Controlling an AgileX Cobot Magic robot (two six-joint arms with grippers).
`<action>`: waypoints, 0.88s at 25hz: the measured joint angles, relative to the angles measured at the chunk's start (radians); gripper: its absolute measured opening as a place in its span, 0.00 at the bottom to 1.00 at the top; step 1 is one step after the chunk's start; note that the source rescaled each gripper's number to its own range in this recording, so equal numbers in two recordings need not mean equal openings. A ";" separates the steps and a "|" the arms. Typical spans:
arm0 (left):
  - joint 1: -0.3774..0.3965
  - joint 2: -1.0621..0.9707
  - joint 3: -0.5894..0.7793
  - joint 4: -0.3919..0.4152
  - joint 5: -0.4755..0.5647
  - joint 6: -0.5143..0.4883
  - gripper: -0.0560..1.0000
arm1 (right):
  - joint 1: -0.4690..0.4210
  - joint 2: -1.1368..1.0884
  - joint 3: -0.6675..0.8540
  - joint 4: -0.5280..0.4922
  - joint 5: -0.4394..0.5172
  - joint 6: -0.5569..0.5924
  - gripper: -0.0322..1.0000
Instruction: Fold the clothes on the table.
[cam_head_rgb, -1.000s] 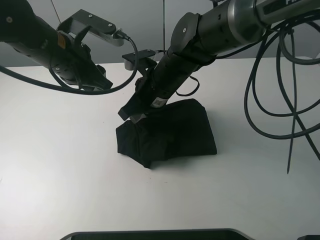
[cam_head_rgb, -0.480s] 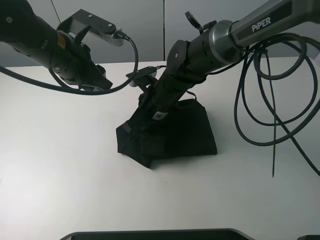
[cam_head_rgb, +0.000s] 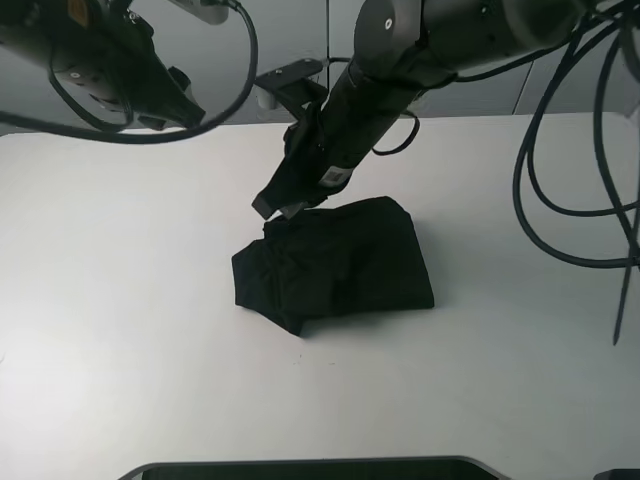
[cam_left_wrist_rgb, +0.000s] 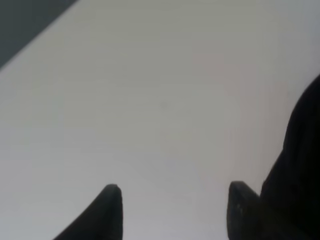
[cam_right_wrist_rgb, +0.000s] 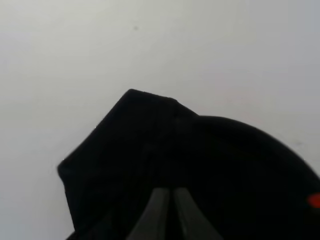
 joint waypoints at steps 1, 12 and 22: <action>0.000 -0.032 -0.014 0.002 0.012 0.000 0.62 | 0.000 -0.037 0.000 -0.076 0.019 0.054 0.04; 0.000 -0.442 -0.034 0.042 0.197 -0.039 0.62 | 0.000 -0.654 0.000 -0.588 0.365 0.451 0.07; 0.000 -0.764 -0.036 0.085 0.399 -0.044 0.62 | 0.000 -1.205 0.000 -0.647 0.576 0.363 0.90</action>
